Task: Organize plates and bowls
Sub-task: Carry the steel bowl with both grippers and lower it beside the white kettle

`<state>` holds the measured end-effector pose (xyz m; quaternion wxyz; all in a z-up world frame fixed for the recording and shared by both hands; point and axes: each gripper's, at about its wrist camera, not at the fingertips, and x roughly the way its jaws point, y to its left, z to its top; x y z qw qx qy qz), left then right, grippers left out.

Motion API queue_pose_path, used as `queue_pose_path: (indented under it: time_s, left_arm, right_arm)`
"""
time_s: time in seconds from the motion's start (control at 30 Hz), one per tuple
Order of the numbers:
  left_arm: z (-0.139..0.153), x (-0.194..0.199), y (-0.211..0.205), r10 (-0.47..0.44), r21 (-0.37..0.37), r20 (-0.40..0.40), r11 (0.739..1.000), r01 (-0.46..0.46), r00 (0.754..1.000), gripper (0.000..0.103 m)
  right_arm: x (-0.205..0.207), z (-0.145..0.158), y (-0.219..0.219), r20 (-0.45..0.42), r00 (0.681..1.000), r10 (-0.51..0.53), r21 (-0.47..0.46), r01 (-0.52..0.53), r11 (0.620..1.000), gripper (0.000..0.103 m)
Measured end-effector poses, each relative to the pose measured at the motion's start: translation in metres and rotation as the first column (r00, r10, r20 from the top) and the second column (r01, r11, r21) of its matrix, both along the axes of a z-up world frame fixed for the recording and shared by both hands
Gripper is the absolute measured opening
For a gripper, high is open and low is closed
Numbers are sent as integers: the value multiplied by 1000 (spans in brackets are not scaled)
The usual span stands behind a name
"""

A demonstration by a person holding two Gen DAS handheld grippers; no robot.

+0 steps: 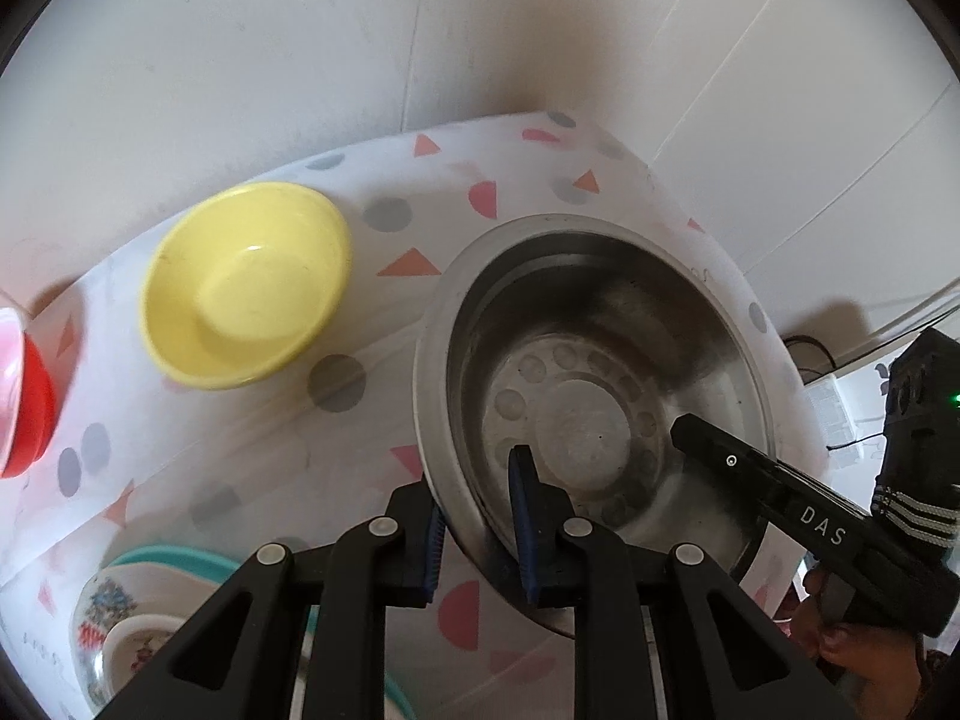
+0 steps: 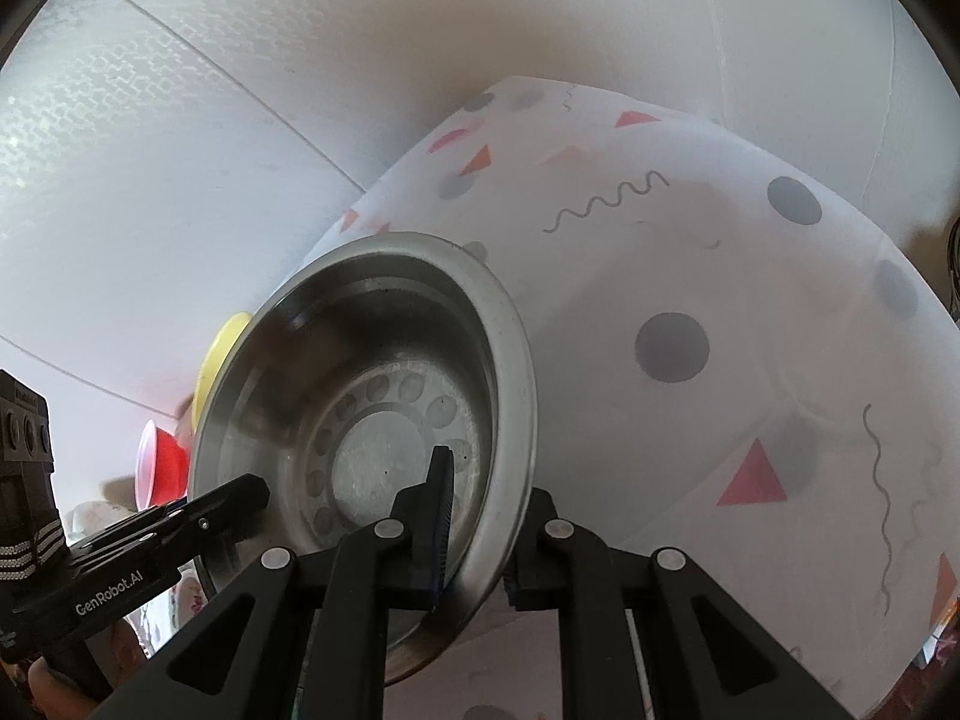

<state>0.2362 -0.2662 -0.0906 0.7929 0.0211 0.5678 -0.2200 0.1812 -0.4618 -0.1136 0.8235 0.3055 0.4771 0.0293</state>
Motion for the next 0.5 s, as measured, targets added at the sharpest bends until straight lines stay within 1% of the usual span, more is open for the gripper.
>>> queue_pose_path:
  time_s: [0.2, 0.5]
  left_arm:
    - [19, -14, 31, 53, -32, 33, 998, -52, 998, 20]
    - [43, -43, 100, 152, -88, 69, 985, -146, 986, 21]
  right_arm:
    - [0, 17, 19, 36, 999, 37, -12, -36, 999, 13]
    - [-1, 45, 76, 93, 987, 133, -31, -130, 991, 13]
